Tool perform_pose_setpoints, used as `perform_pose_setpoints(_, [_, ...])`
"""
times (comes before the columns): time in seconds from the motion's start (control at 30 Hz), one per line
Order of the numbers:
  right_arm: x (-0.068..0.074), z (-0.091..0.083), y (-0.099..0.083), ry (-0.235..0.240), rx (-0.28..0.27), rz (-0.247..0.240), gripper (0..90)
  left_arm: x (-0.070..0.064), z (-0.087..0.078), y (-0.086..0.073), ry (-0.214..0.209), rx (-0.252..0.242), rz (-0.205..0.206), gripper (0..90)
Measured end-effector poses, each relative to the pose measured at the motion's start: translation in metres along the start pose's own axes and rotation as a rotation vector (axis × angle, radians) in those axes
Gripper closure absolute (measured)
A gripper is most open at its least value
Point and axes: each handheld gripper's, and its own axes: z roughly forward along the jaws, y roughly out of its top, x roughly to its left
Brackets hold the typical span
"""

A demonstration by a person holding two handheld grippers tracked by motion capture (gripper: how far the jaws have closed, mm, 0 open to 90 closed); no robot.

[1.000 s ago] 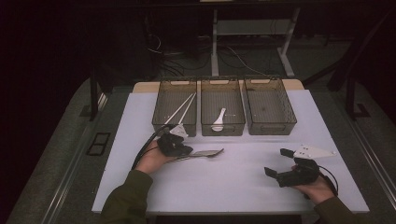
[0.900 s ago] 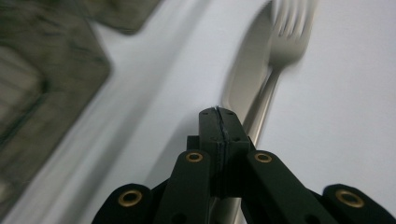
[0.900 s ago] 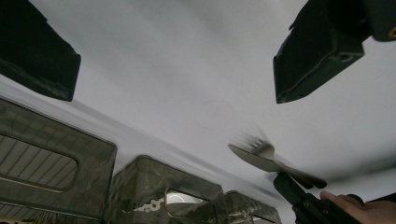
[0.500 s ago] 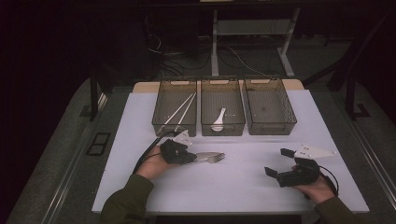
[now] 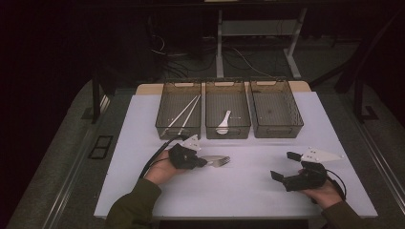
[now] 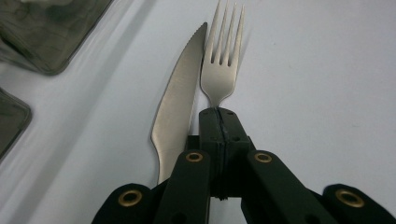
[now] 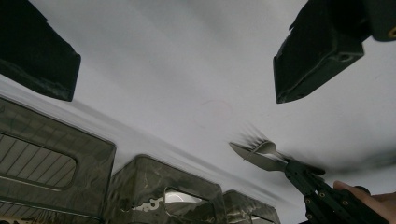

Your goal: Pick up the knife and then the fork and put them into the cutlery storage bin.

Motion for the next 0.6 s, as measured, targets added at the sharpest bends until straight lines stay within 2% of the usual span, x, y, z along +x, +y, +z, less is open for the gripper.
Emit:
perform_pose_setpoints(0.17, [0.0003,-0.0001,0.0,0.001,0.0,0.001,0.6,0.0002,0.0024,-0.0019,0.022,-0.004,0.009,80.4])
perform_pose_setpoints(0.23, [0.0,0.0,0.0,0.0,0.001,0.0,0.6,0.0001,0.0052,-0.0027,0.024,0.007,0.025,78.0])
perform_pose_setpoints(0.37, [0.0003,0.0002,0.0,0.0,0.002,0.003,0.6,0.001,0.0067,-0.0047,0.015,0.004,0.023,78.4])
perform_pose_setpoints(0.6, [0.0008,0.0003,0.0,0.002,0.002,0.001,0.6,0.0001,0.0071,-0.0059,0.004,-0.01,0.018,84.3])
